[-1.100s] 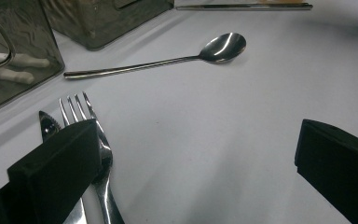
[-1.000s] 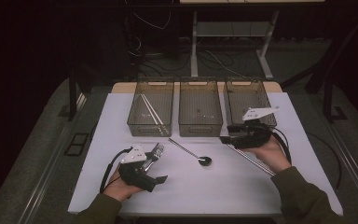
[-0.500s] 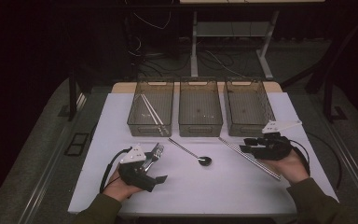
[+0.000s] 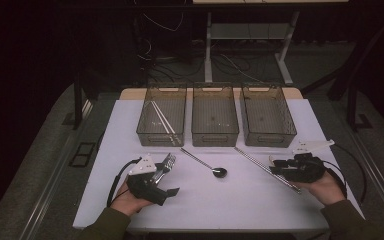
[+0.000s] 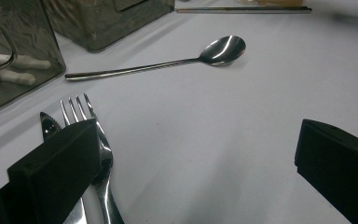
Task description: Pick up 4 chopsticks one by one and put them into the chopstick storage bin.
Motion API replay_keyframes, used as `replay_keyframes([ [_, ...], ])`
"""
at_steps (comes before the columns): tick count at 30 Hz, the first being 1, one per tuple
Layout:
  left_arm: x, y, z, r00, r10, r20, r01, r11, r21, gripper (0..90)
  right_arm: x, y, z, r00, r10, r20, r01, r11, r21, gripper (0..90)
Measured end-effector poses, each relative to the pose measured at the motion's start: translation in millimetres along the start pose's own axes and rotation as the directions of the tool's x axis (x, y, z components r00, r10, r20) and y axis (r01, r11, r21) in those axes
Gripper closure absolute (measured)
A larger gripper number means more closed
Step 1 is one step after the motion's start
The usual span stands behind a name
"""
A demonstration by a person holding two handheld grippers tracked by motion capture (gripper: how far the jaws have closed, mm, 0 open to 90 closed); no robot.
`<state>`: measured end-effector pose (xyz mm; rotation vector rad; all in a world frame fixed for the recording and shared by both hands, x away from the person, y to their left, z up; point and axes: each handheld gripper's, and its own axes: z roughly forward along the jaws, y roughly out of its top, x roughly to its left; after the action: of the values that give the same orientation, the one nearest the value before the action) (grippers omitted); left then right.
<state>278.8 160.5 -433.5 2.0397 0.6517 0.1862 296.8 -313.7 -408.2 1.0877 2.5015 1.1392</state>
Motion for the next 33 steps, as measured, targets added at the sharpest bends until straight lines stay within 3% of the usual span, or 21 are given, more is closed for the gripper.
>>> replay_keyframes([
  [9, 0.0, 0.0, 0.5, 1.0000, -0.002, 0.000, 0.002, 1.0000, 0.001, 0.0, -6.2, -20.2, -3.6, 0.9999, -0.006, 0.011, 0.005, 0.998, 0.063, 75.5],
  [16, -0.1, -0.1, 0.7, 1.0000, -0.002, 0.000, 0.002, 1.0000, 0.002, 0.0, -8.8, -23.6, 4.5, 0.9995, -0.026, 0.016, 0.024, 0.993, 0.118, 79.9],
  [33, 0.0, 0.0, 0.7, 1.0000, -0.001, 0.001, 0.001, 1.0000, 0.003, 0.0, -10.3, -24.7, 12.2, 0.9985, -0.054, 0.013, 0.051, 0.988, 0.149, 82.4],
])
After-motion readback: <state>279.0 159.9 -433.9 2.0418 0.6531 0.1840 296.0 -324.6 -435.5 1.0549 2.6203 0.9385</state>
